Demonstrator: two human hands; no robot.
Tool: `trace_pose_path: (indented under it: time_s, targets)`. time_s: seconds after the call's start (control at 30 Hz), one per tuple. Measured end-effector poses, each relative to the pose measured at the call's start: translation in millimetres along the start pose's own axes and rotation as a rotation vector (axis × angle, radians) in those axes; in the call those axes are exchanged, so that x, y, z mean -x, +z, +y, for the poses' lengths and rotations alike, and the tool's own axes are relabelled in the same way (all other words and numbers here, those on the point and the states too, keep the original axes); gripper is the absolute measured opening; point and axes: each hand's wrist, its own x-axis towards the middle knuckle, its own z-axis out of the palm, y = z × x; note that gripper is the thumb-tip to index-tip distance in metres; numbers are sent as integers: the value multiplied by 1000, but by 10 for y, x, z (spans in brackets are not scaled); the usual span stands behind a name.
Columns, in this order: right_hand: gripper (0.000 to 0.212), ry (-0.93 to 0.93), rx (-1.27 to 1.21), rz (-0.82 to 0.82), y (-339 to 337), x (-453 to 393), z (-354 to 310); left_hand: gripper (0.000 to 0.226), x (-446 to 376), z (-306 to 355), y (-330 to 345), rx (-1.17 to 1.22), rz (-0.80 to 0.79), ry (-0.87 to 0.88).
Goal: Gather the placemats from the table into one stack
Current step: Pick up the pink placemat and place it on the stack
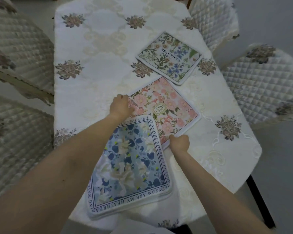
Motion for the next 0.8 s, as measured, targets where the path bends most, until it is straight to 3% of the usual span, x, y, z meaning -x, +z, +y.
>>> trace_pose_path:
  time_s: [0.23, 0.37, 0.57, 0.8]
  targets:
    - [36, 149, -208, 13, 23, -90, 38, 54, -304, 26, 24, -125, -100, -215]
    - [33, 161, -214, -61, 53, -70, -8, 47, -398, 71, 20, 41, -63, -287]
    - [24, 0, -195, 12, 100, 27, -133, 26, -288, 91, 75, 279, 89, -7]
    - [19, -213, -292, 106, 86, 220, -184, 18, -77, 172, -1, 444, 164, 68]
